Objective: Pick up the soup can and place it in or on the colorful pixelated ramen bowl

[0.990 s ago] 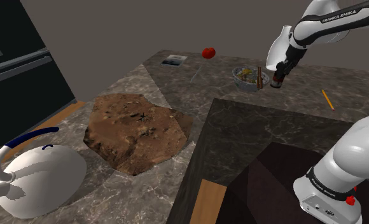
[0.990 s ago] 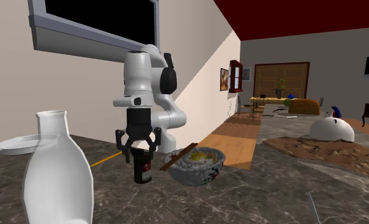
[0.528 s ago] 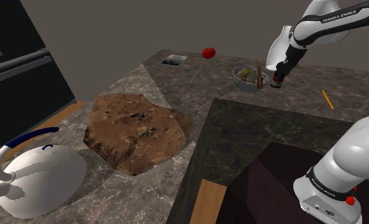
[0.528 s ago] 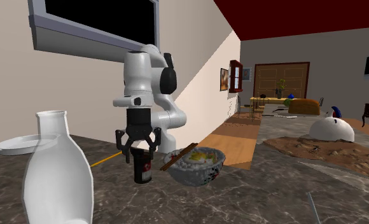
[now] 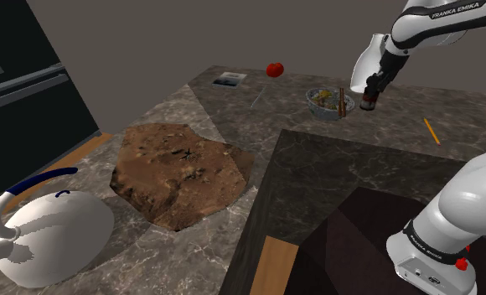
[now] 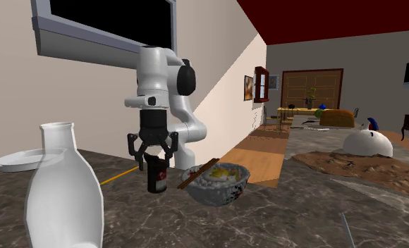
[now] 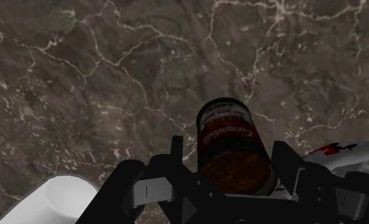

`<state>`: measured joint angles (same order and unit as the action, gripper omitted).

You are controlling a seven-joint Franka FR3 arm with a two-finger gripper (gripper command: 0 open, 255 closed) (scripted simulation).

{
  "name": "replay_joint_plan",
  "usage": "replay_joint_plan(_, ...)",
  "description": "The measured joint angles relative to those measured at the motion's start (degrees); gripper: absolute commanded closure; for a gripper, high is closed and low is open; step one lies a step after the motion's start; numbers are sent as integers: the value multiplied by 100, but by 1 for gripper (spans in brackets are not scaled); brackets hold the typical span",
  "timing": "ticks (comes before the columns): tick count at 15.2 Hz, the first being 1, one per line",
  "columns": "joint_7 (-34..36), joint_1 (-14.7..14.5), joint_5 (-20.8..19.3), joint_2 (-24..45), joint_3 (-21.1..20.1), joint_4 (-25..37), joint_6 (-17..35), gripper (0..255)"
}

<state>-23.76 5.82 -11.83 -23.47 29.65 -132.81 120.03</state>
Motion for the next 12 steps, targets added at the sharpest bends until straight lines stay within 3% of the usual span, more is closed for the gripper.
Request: replay_joint_plan(12, -17, -40, 73, -92, -142, 875, -964, 255)
